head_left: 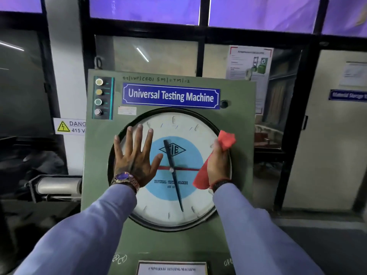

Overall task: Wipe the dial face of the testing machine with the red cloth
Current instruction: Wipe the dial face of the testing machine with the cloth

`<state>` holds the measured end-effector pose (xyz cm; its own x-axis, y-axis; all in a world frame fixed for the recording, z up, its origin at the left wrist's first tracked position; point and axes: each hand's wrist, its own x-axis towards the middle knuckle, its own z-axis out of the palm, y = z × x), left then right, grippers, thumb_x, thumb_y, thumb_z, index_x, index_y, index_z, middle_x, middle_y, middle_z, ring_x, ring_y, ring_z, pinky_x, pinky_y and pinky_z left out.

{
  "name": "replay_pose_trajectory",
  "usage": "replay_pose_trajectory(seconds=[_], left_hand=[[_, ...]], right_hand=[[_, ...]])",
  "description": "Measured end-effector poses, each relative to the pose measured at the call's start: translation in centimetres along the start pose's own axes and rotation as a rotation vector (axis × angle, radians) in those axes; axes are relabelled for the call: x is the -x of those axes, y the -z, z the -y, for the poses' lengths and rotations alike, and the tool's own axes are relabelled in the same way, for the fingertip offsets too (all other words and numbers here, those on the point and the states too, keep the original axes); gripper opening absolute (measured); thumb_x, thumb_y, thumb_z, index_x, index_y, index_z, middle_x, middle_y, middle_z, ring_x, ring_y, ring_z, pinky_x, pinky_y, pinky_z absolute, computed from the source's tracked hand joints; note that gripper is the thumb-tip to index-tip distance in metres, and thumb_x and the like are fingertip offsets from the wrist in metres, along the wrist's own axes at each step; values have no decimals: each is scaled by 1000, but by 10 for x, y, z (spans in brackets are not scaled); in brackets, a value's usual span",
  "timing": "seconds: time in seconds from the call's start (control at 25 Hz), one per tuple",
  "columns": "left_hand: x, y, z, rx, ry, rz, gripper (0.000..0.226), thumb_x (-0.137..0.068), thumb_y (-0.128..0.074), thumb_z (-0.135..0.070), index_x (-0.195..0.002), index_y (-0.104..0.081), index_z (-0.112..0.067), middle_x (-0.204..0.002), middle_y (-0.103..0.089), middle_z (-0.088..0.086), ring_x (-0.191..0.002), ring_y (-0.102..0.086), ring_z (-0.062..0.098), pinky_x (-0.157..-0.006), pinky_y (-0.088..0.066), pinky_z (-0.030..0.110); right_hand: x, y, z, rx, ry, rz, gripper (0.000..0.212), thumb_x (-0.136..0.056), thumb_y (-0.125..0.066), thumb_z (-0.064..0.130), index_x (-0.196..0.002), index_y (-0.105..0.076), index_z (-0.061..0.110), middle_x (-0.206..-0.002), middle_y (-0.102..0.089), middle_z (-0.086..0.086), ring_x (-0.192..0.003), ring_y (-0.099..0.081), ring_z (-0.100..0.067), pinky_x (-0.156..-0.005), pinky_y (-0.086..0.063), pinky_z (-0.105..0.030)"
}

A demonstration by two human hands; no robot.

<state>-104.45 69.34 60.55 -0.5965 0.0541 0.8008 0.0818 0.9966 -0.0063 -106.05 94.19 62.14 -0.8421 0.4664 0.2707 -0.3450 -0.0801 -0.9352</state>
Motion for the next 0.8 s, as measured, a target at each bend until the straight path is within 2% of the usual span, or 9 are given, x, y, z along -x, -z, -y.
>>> replay_pose_trajectory(seconds=[0.08, 0.12, 0.16, 0.24, 0.36, 0.52, 0.68, 0.8], left_hand=[[-18, -27, 12, 9, 11, -5, 88, -102, -25, -70, -176, -15, -24, -185, -8, 12, -170, -8, 43, -131, -8, 76], [-26, -39, 16, 17, 13, -16, 88, -102, -25, -71, -176, -13, -25, -185, -6, 11, -170, -6, 43, -132, -6, 75], [-35, -53, 22, 24, 17, -22, 89, -102, -24, -72, -177, -11, -25, -185, -3, 10, -171, -4, 42, -133, -5, 74], [-54, -80, 31, 39, 30, -13, 90, -103, -24, -72, -177, -7, -25, -185, 2, 9, -171, 0, 40, -133, -5, 72], [-75, -129, 50, 43, -4, -75, 90, -104, -31, -70, -176, -15, -20, -185, -6, 11, -171, -7, 39, -133, -10, 72], [-73, -184, 75, 25, -27, -187, 93, -103, -37, -70, -175, -18, -14, -184, -13, 12, -171, -10, 37, -134, -13, 68], [-63, -200, 82, 91, 96, -257, 107, -96, -43, -77, -175, -17, -9, -185, -12, 11, -172, -8, 31, -137, -7, 57], [-62, -199, 84, 94, 121, -247, 111, -93, -43, -80, -175, -17, -9, -185, -12, 11, -172, -9, 31, -137, -8, 56]], right_hand=[[-24, -32, -10, 272, 259, -40, 85, -101, -40, 55, -176, -26, 15, -184, -27, -13, -167, -30, -36, -133, -26, -53], [-35, -45, -16, 412, 359, -92, 88, -101, -36, 54, -177, -22, 12, -187, -16, -13, -171, -17, -40, -134, -18, -58], [-46, -59, -22, 550, 453, -151, 88, -101, -33, 54, -176, -21, 10, -187, -12, -14, -172, -12, -43, -133, -16, -62], [-69, -81, -39, 805, 597, -248, 84, -104, -31, 55, -176, -21, 11, -186, -14, -17, -171, -15, -48, -132, -17, -70], [-106, -106, -73, 1112, 791, -245, 80, -109, -41, 62, -177, -22, 25, -184, -18, -25, -167, -21, -55, -130, -19, -76], [-138, -141, -85, 1177, 961, -233, 84, -106, -28, 78, -177, -24, 32, -185, -15, -23, -169, -16, -53, -132, -11, -75], [-124, -213, -69, 1140, 1358, -17, 66, -112, -28, 64, -173, -33, 40, -186, -24, -9, -171, -18, -45, -134, -6, -72], [-118, -225, -70, 1149, 1434, 96, 60, -113, -39, 52, -173, -33, 44, -186, -24, -4, -172, -19, -38, -135, -5, -70]])
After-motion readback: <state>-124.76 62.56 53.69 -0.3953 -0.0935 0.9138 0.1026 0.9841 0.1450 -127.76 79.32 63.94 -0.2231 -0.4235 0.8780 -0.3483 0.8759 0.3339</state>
